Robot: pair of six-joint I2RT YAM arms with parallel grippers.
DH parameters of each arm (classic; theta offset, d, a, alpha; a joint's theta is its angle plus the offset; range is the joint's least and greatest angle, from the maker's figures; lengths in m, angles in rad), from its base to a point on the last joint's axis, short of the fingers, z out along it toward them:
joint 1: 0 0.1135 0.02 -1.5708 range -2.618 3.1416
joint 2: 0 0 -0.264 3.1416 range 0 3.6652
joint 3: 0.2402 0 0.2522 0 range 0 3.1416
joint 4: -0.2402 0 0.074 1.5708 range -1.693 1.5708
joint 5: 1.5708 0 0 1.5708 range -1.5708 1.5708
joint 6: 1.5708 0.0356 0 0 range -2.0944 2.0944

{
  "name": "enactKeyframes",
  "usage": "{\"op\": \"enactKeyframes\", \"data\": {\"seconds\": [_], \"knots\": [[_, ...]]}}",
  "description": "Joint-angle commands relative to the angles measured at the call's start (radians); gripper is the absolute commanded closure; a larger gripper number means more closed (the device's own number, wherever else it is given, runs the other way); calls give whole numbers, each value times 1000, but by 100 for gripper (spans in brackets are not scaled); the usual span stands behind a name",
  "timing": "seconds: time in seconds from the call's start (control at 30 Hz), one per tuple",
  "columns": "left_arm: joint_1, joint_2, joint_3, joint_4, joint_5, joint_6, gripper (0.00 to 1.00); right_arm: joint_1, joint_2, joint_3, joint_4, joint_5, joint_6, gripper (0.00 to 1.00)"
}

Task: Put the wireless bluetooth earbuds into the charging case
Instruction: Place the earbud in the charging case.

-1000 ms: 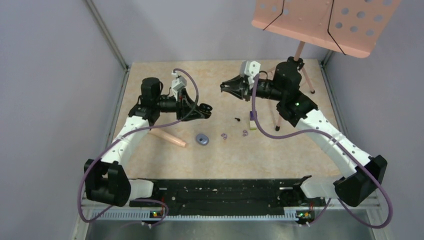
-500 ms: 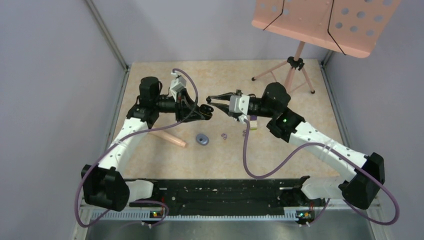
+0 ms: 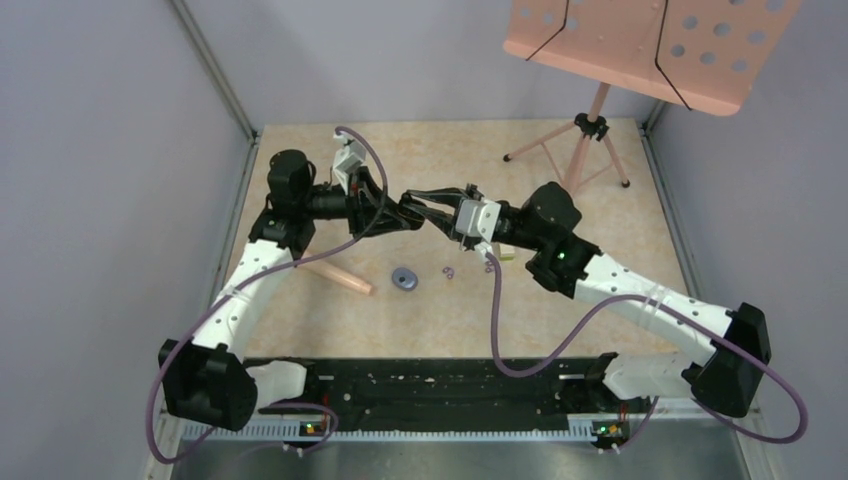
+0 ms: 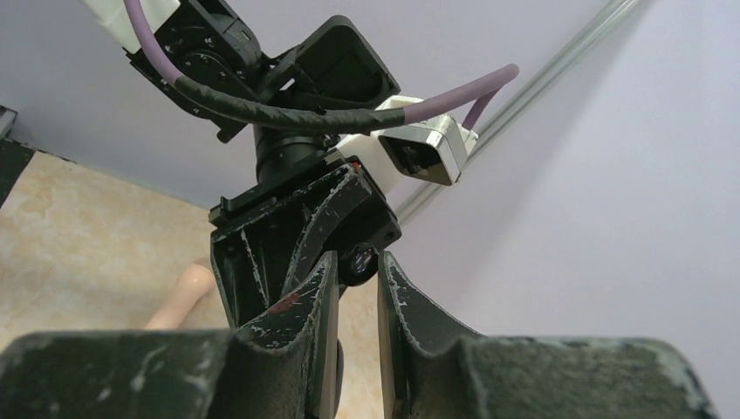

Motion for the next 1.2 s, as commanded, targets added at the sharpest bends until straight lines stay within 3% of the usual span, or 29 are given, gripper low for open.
{"op": "enactKeyframes", "data": {"seconds": [0.0, 0.5, 0.73, 1.17], "knots": [[-1, -37, 1, 74, 0, -42, 100, 21, 5, -1, 51, 30, 16, 100], [1, -103, -11, 109, -17, -19, 100, 31, 24, 2, 11, 60, 30, 100], [0, -142, -80, 332, -37, -151, 100, 68, 37, 16, 14, 91, 35, 100], [1, -153, -83, 345, -48, -168, 100, 74, 53, 19, 27, 128, 46, 100]]}}
